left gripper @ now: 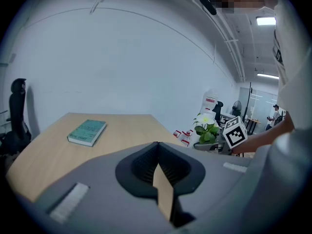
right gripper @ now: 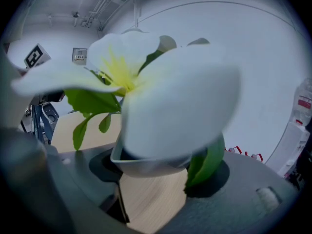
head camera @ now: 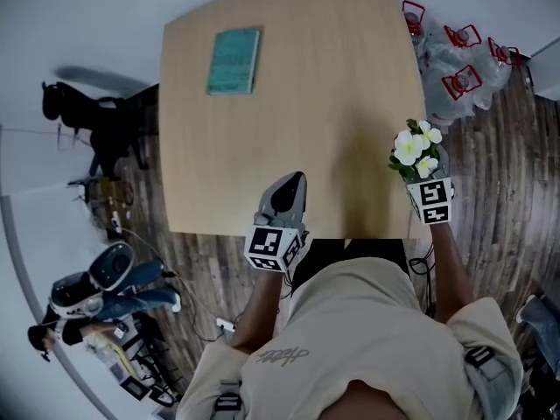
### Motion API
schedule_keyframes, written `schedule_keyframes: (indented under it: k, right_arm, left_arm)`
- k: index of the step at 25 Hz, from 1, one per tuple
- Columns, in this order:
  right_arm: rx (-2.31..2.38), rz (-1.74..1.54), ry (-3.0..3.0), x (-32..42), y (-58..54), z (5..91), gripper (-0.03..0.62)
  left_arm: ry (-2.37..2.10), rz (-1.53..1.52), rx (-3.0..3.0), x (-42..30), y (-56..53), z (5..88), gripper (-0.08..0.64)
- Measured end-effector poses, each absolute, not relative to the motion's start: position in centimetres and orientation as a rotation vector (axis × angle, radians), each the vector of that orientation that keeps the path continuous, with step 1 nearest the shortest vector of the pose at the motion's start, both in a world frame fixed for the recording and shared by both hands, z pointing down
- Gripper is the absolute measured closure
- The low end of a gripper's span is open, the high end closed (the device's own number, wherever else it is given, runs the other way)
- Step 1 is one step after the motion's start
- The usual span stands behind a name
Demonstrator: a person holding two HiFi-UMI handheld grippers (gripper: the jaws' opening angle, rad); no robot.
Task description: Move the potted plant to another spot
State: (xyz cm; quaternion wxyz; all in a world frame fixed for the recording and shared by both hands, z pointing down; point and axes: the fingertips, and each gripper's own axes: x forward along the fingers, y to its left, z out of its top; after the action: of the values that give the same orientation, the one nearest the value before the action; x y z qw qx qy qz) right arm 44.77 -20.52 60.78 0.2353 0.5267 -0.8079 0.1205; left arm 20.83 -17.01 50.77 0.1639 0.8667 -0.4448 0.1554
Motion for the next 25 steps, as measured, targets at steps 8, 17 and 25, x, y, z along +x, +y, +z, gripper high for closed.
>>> schedule_keyframes:
  k: [8, 17, 25]
  right_arm:
    - [1.365, 0.204, -2.311, 41.6, -20.2, 57.2, 0.244]
    - [1.34, 0.297, -2.43, 35.8, -18.0, 54.2, 0.244]
    - [1.393, 0.258, -2.432, 31.2, -15.4, 50.7, 0.244]
  left_arm:
    - [-1.323, 0.391, 2.443, 18.9, -17.1, 50.8, 0.542]
    - [-1.363, 0.291, 2.466, 14.4, -16.4, 49.9, 0.542]
    - [-1.392, 0.222, 2.506, 8.7, -15.3, 48.2, 0.542]
